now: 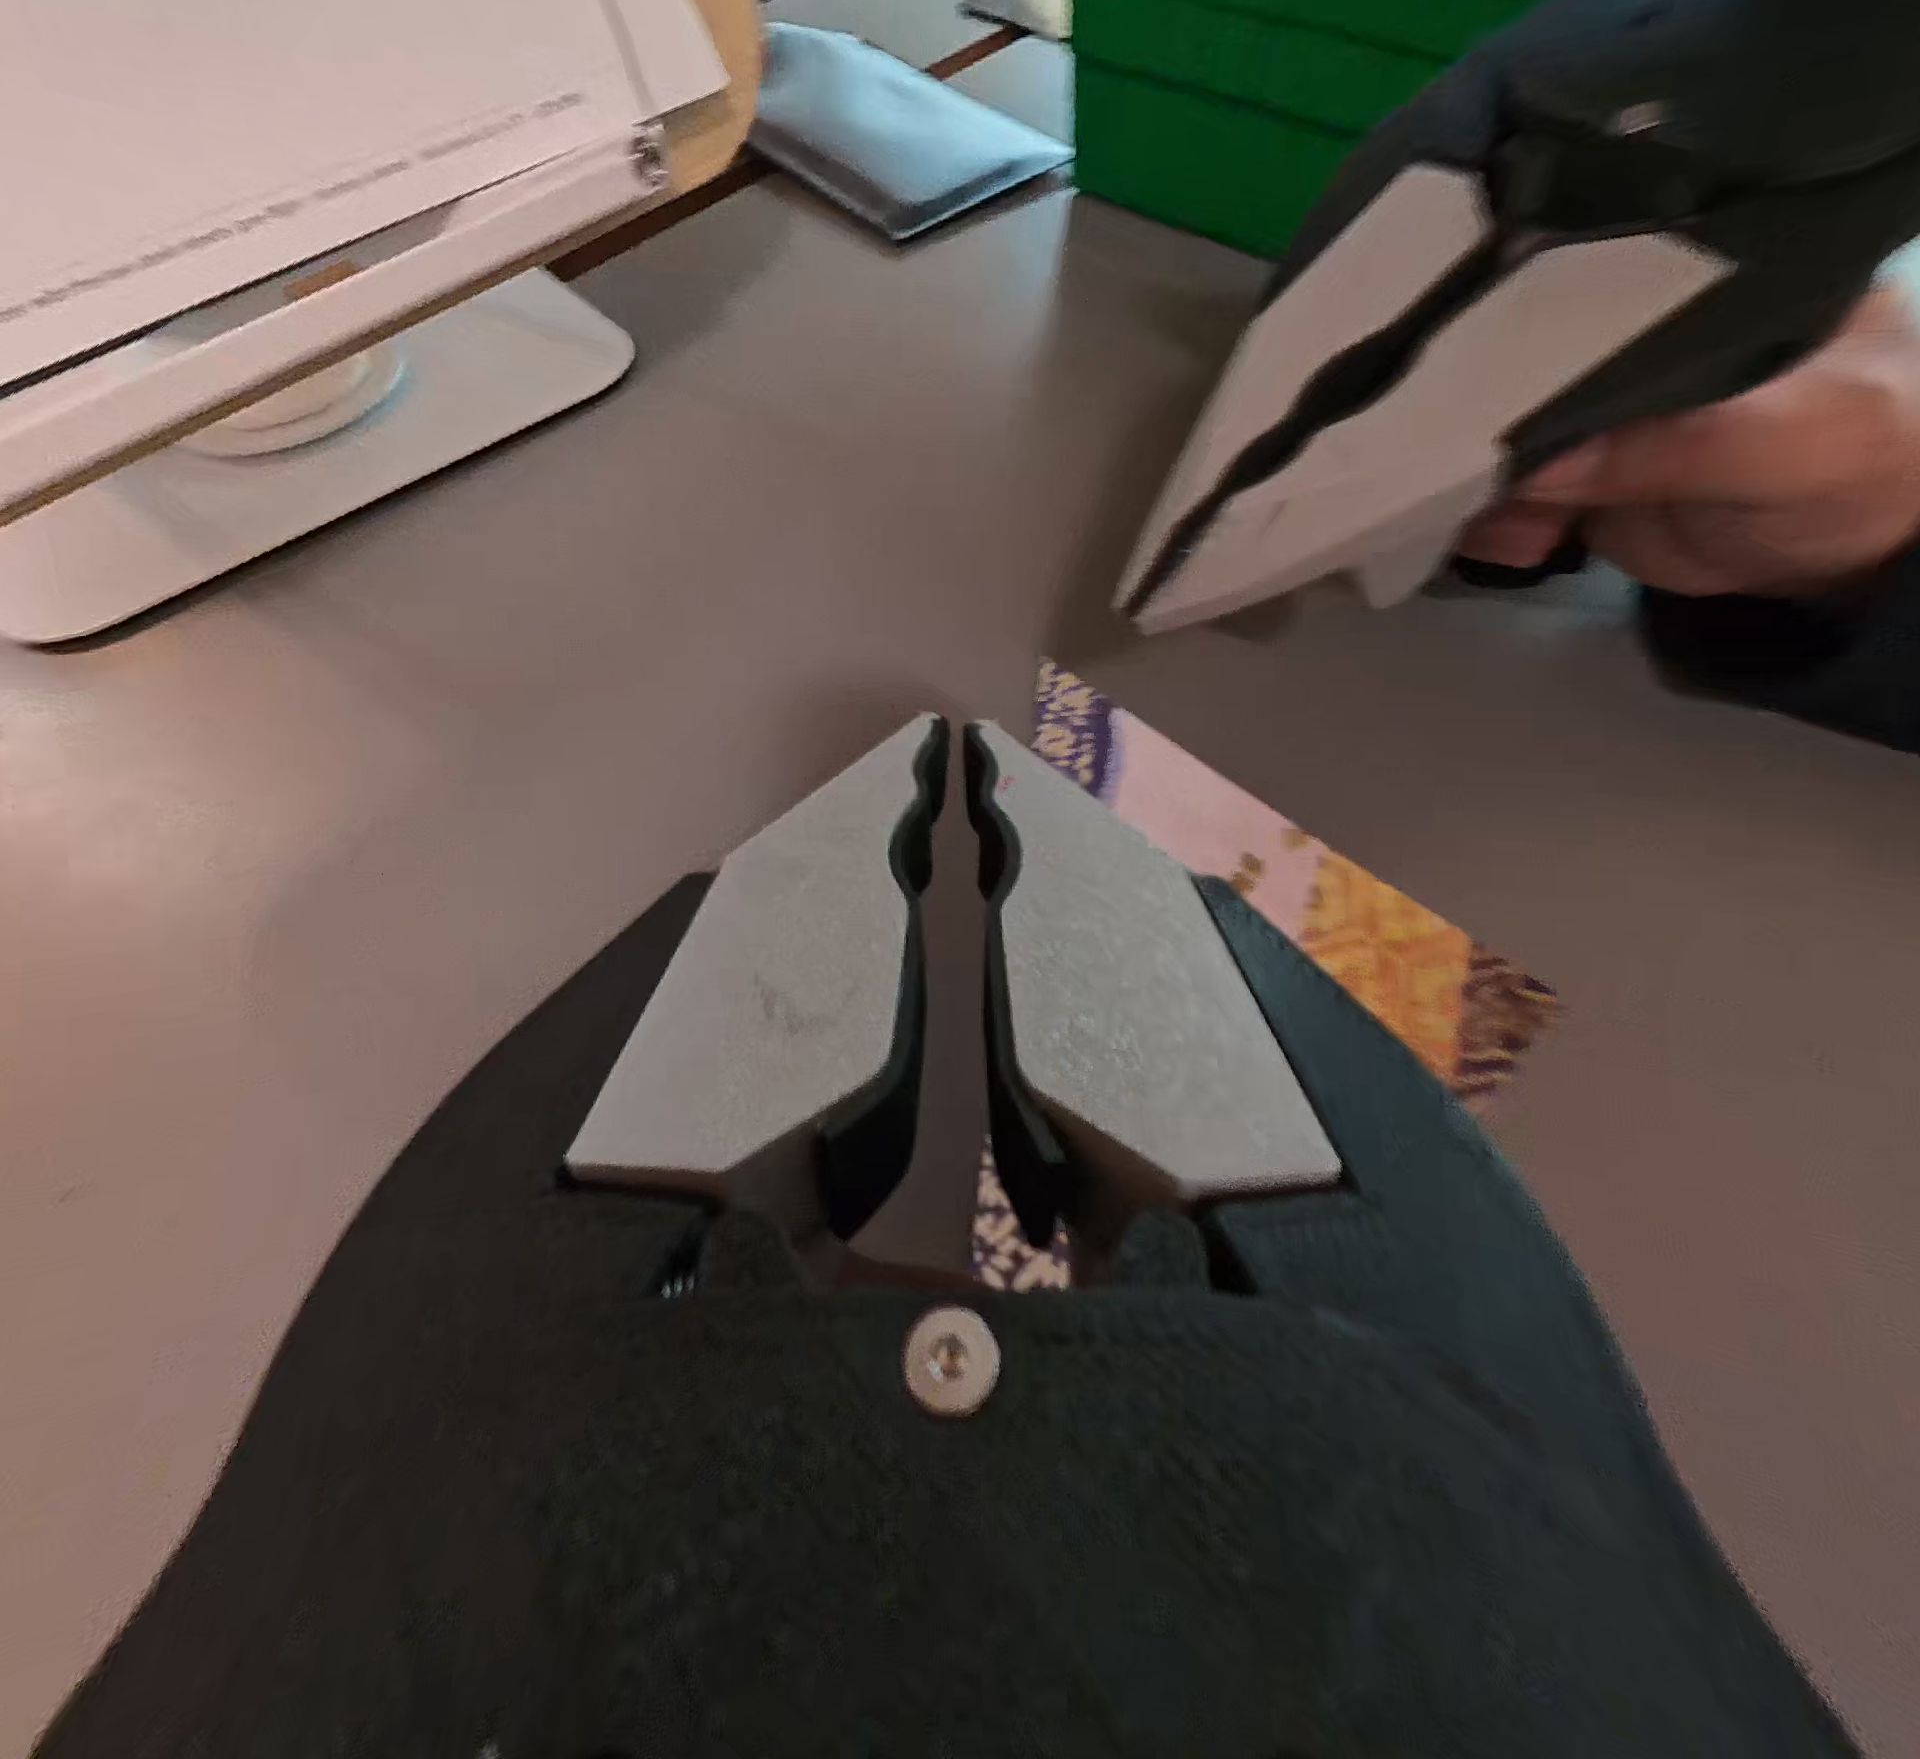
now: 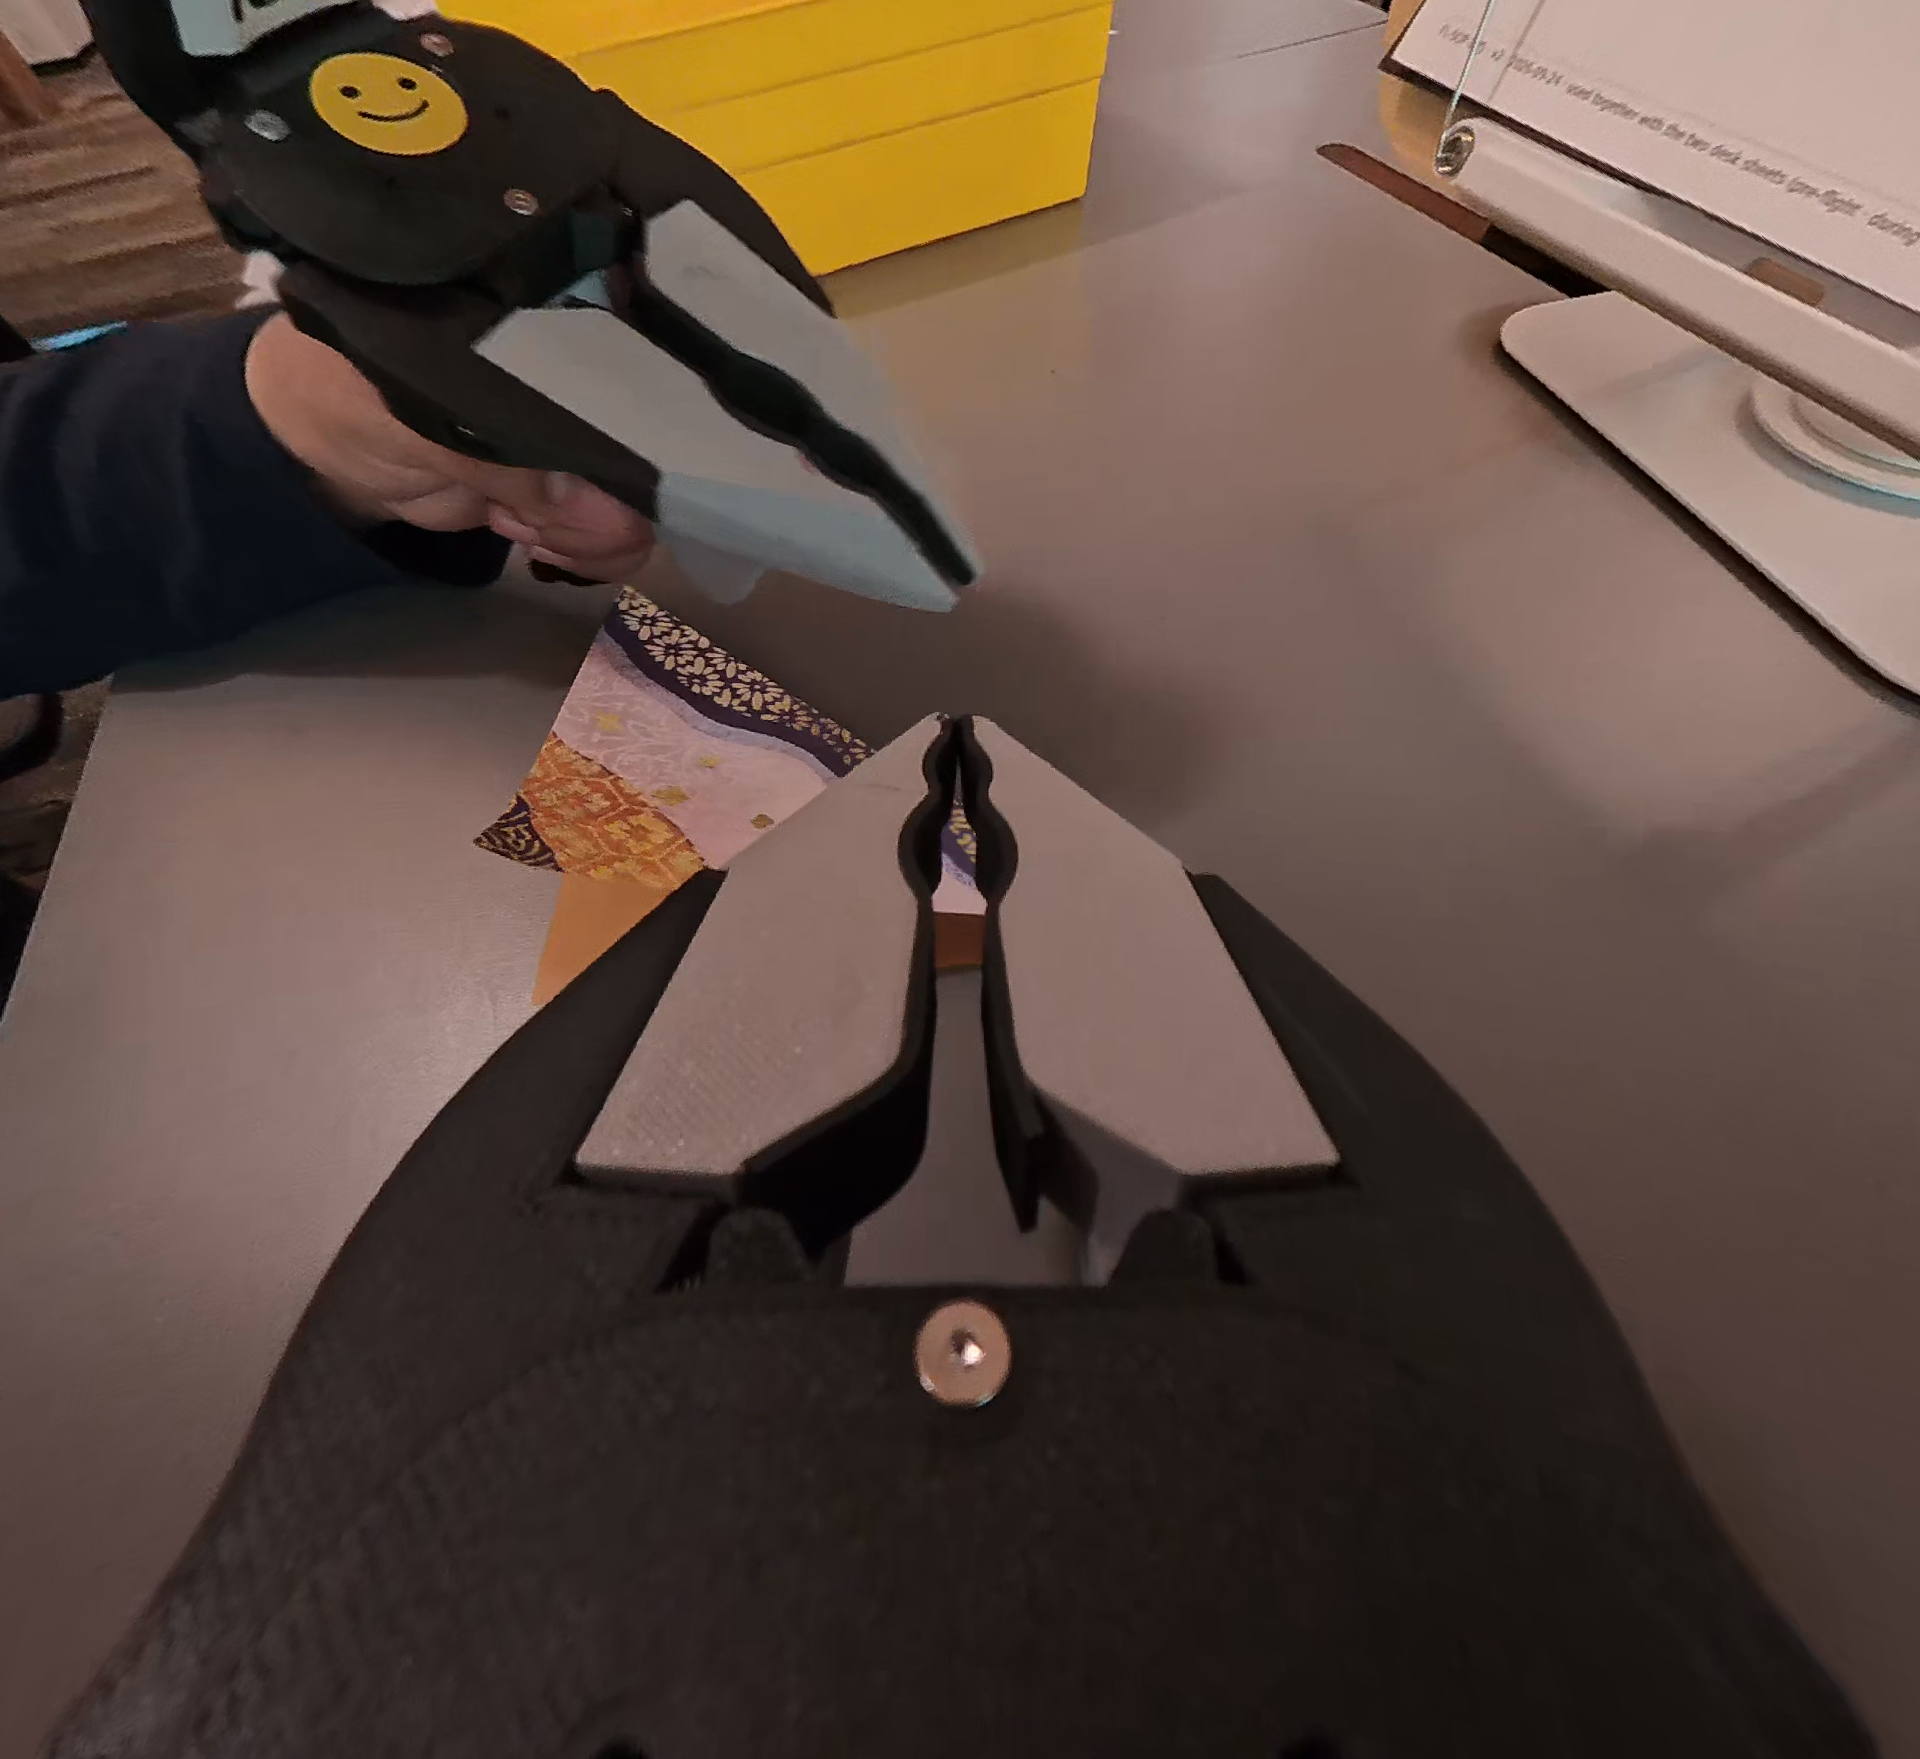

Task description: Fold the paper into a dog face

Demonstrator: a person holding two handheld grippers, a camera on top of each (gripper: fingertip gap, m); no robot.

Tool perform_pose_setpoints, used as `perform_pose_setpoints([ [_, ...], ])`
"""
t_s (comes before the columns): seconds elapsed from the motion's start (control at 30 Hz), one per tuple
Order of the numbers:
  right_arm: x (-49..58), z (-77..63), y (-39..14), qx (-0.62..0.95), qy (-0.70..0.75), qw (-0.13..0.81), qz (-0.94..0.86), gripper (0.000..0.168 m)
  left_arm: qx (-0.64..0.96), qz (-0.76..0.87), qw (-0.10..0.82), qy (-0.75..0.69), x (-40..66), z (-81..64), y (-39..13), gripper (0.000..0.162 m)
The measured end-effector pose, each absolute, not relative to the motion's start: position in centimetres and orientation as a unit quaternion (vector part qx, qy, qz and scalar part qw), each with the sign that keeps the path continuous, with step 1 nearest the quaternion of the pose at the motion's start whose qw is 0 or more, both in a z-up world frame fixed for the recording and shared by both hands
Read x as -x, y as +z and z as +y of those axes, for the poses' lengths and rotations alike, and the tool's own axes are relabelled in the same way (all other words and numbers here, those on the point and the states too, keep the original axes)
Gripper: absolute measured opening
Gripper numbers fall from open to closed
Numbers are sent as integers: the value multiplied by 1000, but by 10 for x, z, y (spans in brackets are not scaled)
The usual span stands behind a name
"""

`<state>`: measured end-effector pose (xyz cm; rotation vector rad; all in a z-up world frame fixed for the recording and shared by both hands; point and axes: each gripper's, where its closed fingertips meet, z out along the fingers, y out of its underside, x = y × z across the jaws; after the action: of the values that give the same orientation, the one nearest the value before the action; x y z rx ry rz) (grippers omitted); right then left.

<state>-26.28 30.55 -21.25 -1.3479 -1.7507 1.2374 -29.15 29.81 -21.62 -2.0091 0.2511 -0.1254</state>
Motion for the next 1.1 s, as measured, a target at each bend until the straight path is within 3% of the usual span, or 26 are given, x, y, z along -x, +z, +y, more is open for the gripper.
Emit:
perform_pose_setpoints([
  [0.23, 263, 311, -213, 518, 465, 301, -652, 0, 808, 192, 506, -234, 240, 261, -191, 0],
  [0.7, 262, 346, -238, 599, 360, 322, -639, 1, 887, 266, 331, -180, 223, 245, -276, 0],
  [0.87, 261, 341, -238, 627, 404, 267, -610, 24, 888, 260, 331, -186, 222, 247, -278, 0],
  [1.1, 258, 348, -256, 666, 394, 223, -593, 36, 887, 256, 332, -194, 222, 248, -278, 0],
])
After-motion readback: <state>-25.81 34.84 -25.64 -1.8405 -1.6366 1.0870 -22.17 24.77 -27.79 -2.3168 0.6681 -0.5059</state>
